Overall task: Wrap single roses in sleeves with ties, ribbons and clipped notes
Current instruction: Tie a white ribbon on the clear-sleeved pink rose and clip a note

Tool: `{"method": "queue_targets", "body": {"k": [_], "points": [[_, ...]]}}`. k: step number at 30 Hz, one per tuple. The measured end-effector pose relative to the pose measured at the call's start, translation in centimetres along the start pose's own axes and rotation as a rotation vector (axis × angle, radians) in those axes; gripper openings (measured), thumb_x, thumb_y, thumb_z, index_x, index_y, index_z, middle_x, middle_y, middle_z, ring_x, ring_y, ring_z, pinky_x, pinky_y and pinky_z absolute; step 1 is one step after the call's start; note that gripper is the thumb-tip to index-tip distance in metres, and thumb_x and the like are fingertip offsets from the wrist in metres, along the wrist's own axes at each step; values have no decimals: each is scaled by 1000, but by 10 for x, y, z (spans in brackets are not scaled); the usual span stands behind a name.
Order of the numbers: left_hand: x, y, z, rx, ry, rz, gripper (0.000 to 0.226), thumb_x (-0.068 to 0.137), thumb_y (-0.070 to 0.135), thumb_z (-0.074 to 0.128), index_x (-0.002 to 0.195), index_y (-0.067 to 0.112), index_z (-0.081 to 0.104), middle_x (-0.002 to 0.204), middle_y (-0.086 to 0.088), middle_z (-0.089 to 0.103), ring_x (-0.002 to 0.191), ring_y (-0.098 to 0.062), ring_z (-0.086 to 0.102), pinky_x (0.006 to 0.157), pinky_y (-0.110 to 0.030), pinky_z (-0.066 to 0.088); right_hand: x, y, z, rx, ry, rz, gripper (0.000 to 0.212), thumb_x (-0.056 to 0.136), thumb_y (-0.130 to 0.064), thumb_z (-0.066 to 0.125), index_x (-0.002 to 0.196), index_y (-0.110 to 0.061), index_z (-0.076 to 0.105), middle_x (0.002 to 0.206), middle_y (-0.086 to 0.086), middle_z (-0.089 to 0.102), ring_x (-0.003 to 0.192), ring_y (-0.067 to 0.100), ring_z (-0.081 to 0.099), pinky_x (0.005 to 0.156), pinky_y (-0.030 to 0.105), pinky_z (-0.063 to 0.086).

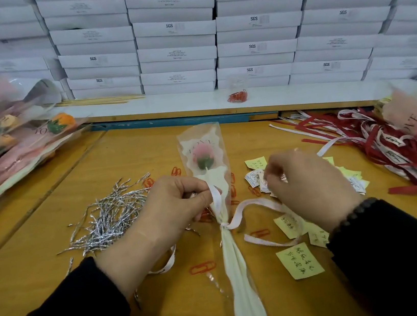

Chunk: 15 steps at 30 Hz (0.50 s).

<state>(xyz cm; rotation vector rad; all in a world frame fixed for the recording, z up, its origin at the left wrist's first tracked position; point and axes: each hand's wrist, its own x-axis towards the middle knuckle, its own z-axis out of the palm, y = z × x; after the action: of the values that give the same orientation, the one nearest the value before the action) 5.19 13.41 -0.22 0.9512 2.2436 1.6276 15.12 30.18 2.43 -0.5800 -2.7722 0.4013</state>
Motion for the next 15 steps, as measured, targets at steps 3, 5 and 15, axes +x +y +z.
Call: {"method": "queue_targets", "body": {"k": [3,5,15], "points": [[0,0,0,5,16,20,10,83,0,64,82,-5,72,36,6,37,34,-5,31,39,-10,27,-4,-7,4,88,180,-123,14,90,-35,49,86,-23,55,92,-8,55,65,6,48,57,30,33],[0,1,1,-2,26,25,10,83,1,65,81,1,74,37,4,36,34,-5,31,39,-10,27,-7,-14,10,293,6,-173,15,83,-40,59,85,-26,60,88,-13,60,61,-1,47,59,22,36],[-1,-5,10,-109,135,41,24,83,7,65,70,-13,63,41,-1,41,41,-8,34,44,-21,29,-20,-33,31,287,-200,-263,10,85,-29,63,76,-25,60,80,-8,62,75,7,55,70,26,45]]}}
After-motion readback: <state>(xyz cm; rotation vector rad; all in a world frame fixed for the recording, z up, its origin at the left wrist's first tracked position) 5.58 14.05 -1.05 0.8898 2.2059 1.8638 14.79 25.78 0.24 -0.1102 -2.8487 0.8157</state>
